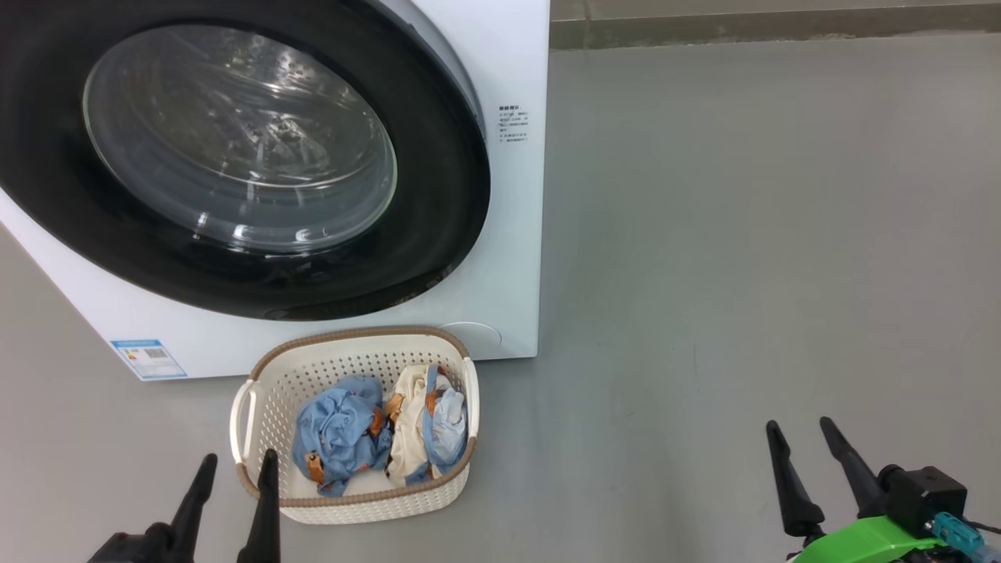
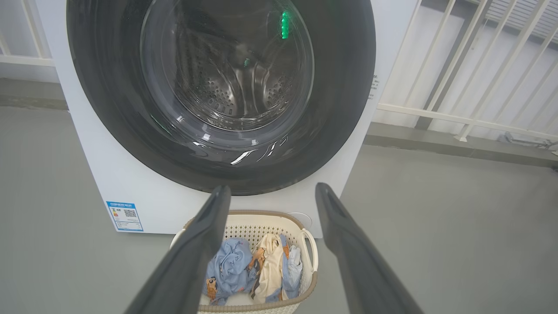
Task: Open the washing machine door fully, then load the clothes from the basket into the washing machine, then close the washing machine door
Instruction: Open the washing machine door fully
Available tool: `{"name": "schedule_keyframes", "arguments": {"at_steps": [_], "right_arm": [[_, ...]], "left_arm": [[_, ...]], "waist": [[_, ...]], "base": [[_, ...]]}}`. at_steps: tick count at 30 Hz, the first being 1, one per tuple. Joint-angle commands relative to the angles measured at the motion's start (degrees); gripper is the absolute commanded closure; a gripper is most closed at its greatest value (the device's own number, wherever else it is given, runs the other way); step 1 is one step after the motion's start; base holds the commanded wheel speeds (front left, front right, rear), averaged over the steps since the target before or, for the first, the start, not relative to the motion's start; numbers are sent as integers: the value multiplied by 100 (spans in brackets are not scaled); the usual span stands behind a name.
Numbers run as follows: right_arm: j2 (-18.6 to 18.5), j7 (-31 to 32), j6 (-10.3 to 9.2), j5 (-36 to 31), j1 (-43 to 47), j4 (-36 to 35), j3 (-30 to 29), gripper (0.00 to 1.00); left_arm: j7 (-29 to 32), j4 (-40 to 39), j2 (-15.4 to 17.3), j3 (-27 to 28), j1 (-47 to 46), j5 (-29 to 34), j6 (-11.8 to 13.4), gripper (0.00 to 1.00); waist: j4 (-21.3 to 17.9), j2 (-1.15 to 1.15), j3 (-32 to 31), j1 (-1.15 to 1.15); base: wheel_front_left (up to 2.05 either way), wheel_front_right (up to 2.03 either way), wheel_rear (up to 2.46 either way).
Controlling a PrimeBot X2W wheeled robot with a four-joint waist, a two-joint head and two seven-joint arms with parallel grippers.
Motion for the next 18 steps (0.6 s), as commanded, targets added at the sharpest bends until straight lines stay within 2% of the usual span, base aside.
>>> {"name": "schedule_keyframes", "arguments": {"at_steps": [1, 2, 3, 4, 18], "right_arm": [[-21, -70, 9, 83, -224, -116, 165, 0], [-5, -70, 9, 189, -246, -93, 207, 51], [2, -70, 9, 278, -282, -77, 238, 67], [5, -70, 9, 364, -326, -69, 278, 100], [259, -70, 9, 2015, -1760, -68, 318, 100]], "left_arm": [[-43, -164, 86, 188, -156, -28, -10, 0], [-43, -166, 79, 179, -152, -30, -10, 0], [-43, -169, 72, 171, -147, -33, -10, 0], [-43, -170, 66, 157, -142, -39, -10, 0], [-43, -203, 115, -154, -339, -178, -10, 0]], "waist": [[3, 0, 2, 0], [4, 0, 4, 0], [4, 0, 4, 0], [4, 0, 6, 0], [153, 0, 264, 0]], "base": [[0, 0, 0], [0, 0, 0], [0, 0, 0], [0, 0, 0], [0, 0, 0]]}}
